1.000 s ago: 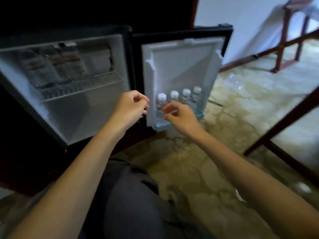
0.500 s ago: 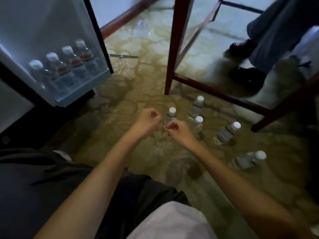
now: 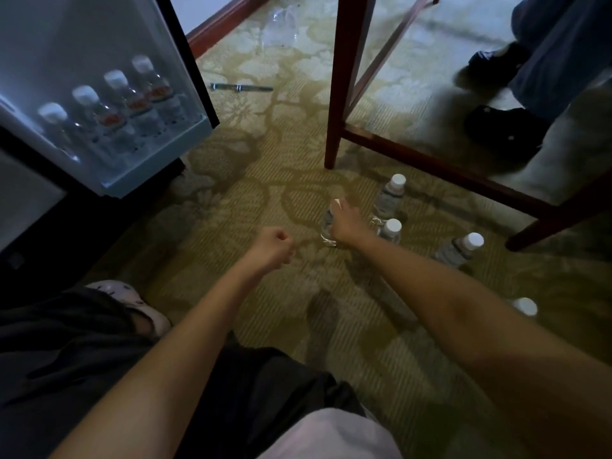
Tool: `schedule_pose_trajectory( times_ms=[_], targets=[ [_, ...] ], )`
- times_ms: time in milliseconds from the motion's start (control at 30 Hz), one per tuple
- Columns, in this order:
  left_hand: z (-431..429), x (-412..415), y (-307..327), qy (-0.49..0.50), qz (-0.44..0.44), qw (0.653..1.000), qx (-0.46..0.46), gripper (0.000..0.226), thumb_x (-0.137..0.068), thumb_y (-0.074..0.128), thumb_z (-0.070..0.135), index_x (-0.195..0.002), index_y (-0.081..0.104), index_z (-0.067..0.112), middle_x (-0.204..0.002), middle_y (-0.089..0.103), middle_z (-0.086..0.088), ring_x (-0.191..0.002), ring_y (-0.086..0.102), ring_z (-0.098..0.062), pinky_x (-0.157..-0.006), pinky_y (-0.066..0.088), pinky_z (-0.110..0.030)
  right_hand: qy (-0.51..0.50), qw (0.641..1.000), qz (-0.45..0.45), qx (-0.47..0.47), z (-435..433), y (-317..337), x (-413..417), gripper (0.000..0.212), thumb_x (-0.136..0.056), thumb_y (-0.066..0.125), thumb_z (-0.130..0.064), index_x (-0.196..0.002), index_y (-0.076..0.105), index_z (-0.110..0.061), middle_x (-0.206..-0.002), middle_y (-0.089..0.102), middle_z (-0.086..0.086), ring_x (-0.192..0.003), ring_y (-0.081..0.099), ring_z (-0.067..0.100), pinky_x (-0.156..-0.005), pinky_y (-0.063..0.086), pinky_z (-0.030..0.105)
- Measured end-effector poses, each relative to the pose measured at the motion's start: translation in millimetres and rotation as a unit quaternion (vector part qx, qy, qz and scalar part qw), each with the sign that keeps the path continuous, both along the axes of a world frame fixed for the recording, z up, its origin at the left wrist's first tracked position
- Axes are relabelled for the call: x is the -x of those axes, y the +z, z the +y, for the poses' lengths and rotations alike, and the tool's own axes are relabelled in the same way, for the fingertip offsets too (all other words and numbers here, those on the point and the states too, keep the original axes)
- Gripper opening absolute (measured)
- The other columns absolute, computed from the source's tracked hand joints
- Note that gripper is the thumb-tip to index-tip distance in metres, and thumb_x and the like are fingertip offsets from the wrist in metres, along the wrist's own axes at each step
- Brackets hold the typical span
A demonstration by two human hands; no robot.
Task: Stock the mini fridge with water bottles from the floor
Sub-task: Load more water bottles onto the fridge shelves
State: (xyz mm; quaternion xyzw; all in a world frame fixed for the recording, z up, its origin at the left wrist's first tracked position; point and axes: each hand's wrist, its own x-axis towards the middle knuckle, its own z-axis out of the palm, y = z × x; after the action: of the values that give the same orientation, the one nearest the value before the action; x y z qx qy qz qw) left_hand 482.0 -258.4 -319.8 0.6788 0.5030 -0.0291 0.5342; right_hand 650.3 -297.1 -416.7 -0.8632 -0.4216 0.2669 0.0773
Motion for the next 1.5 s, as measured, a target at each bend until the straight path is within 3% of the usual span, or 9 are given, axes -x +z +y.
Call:
schedule_pose_trajectory(
  times_ms=[133,333,467,733,800,967,1133,1267,1500],
  targets=[
    [10.1,3.4,-4.6,0.023,-0.006,1.0,0.01,0.033,-0.092,0.042,0.004,-0.061,0.047,0.014,-0.062,0.049,-0.005,-0.051,0.044,-0.011,-0.044,0.031,-0.017,0.028,0.999,-0.043,-0.013,10.2,0.8,2.1,0.038,-0.089,0.05,-0.004,-0.127,0.045,-0.002,-0.141,0.032,0.02,-0.12,0.044,0.042,-0.1,0.038,0.044],
    [9.8,13.1,-11.6,0.028,-0.008,0.999,0.035,0.03,-0.094,0.043,0.008,-0.066,0.048,0.015,-0.066,0.05,-0.001,-0.055,0.047,-0.009,-0.037,0.034,-0.009,0.047,0.999,-0.011,-0.018,-10.6,-16.1,17.8,0.036,-0.088,0.049,0.0,-0.122,0.042,-0.005,-0.128,0.032,0.024,-0.107,0.05,0.042,-0.088,0.043,0.04],
    [12.9,25.5,-12.5,0.045,-0.015,0.998,0.045,0.027,-0.094,0.043,0.008,-0.069,0.049,0.015,-0.067,0.051,-0.001,-0.057,0.048,-0.01,-0.045,0.038,-0.015,0.013,1.0,0.017,-0.02,-9.7,-10.7,21.4,0.039,-0.087,0.055,-0.005,-0.123,0.04,-0.009,-0.129,0.033,0.023,-0.11,0.046,0.039,-0.091,0.041,0.041],
    [30.8,57.7,-0.6,0.041,-0.021,0.999,0.012,0.023,-0.09,0.051,0.002,-0.07,0.049,0.014,-0.068,0.051,-0.003,-0.051,0.053,-0.006,-0.044,0.04,-0.013,0.039,0.996,0.03,-0.068,17.7,21.5,55.2,0.033,-0.074,0.072,-0.022,-0.1,0.058,-0.007,-0.103,0.06,0.011,-0.093,0.056,0.024,-0.073,0.043,0.033],
    [34.0,63.5,5.8,0.033,-0.014,0.999,0.008,0.009,-0.086,0.057,0.002,-0.084,0.055,0.011,-0.079,0.056,-0.006,-0.062,0.054,-0.01,-0.053,0.041,-0.018,0.06,0.992,0.057,-0.095,25.8,40.0,68.8,0.029,-0.069,0.074,-0.024,-0.089,0.058,-0.01,-0.093,0.06,0.007,-0.085,0.053,0.02,-0.066,0.04,0.03],
    [46.0,84.7,22.2,0.003,0.012,1.0,-0.015,0.059,-0.078,0.067,0.002,-0.132,0.044,0.008,-0.122,0.055,-0.011,-0.102,0.055,-0.022,-0.071,0.045,-0.024,0.156,0.964,0.103,-0.187,47.1,103.1,119.0,0.026,-0.065,0.075,-0.021,-0.076,0.053,-0.016,-0.076,0.054,-0.003,-0.072,0.048,0.013,-0.056,0.033,0.024],
    [67.1,114.1,43.0,0.05,-0.017,0.991,-0.126,0.062,-0.068,0.075,0.003,-0.124,0.051,0.013,-0.121,0.059,-0.007,-0.11,0.057,-0.023,-0.095,0.05,-0.04,0.19,0.936,0.132,-0.266,71.4,167.5,157.6,0.025,-0.063,0.076,-0.022,-0.075,0.053,-0.023,-0.072,0.054,-0.01,-0.068,0.05,0.005,-0.055,0.035,0.017],
    [83.2,144.5,75.8,0.05,-0.152,0.978,-0.135,0.062,-0.068,0.078,0.005,-0.122,0.048,0.013,-0.102,0.059,0.009,-0.09,0.057,-0.003,-0.069,0.046,-0.001,0.21,0.91,0.175,-0.311,97.9,216.3,184.8,0.024,-0.063,0.077,-0.015,-0.073,0.055,-0.02,-0.075,0.059,-0.005,-0.074,0.057,0.012,-0.065,0.047,0.028],
    [113.5,199.1,114.2,0.117,-0.183,0.959,-0.184,0.042,-0.064,0.082,0.016,-0.1,0.061,0.024,-0.094,0.069,0.009,-0.087,0.066,-0.003,-0.08,0.053,-0.022,0.274,0.851,0.317,-0.317,146.4,269.9,224.3,0.026,-0.07,0.071,-0.001,-0.07,0.058,-0.023,-0.069,0.058,-0.007,-0.066,0.055,0.004,-0.061,0.046,0.013]
  ],
)
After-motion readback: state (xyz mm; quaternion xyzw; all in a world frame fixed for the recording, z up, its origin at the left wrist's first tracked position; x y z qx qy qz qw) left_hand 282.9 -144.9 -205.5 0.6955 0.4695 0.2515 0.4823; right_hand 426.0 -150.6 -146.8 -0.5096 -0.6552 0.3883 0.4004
